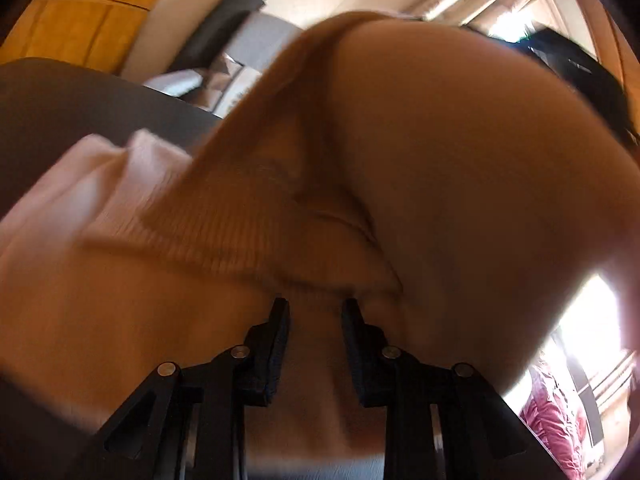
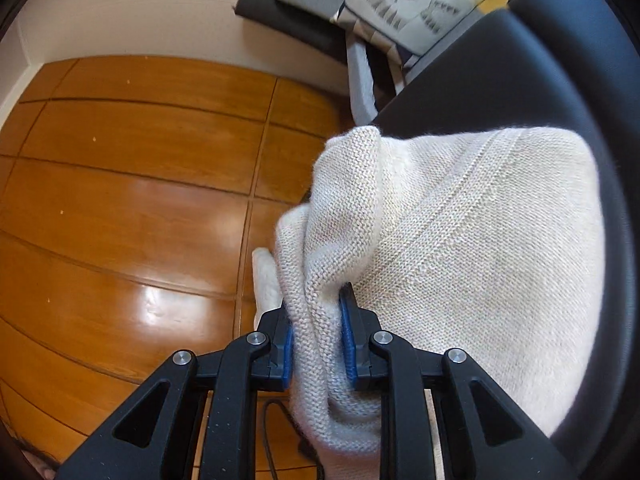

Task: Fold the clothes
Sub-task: 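Fold the held sweater edge over the body with the right gripper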

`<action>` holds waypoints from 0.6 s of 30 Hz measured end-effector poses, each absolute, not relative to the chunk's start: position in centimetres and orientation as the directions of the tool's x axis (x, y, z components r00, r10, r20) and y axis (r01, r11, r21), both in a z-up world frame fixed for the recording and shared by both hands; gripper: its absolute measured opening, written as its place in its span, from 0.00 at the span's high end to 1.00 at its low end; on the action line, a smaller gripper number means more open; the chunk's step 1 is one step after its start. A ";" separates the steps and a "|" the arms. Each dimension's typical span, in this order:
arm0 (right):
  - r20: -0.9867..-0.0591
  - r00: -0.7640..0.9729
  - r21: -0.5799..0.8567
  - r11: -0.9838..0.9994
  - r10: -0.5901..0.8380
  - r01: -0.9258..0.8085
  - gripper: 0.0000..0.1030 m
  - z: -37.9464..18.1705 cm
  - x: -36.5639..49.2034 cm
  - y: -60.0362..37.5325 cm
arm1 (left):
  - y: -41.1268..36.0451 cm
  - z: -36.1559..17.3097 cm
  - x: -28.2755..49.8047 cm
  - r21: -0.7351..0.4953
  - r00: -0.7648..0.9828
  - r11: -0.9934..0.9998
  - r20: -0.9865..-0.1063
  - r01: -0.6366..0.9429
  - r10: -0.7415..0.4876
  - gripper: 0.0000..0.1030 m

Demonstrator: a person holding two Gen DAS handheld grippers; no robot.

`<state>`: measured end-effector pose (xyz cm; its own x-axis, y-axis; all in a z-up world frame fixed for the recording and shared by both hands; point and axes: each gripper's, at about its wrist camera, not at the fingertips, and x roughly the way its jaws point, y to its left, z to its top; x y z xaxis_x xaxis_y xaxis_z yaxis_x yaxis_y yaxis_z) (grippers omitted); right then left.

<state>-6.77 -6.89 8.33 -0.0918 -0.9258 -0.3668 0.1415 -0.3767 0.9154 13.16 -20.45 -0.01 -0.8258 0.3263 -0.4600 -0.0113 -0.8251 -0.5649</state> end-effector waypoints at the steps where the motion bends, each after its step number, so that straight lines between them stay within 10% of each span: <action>1: -0.380 -0.074 0.911 -0.387 -0.922 0.141 0.81 7.7 -6.9 -8.1 | -20.5 -0.6 14.1 -0.546 -0.830 -0.838 -0.457 -0.022 0.319 0.74; 13: -0.651 0.014 0.739 -0.630 -0.759 0.240 0.76 1.3 -6.5 -19.0 | -21.5 -2.5 15.2 -0.615 -0.832 -0.780 -0.369 -0.116 0.415 0.74; 18: -0.679 0.048 0.691 -0.615 -0.733 0.380 0.46 2.5 -6.2 -21.7 | -21.7 -2.9 15.5 -0.648 -0.831 -0.751 -0.346 -0.124 0.436 0.74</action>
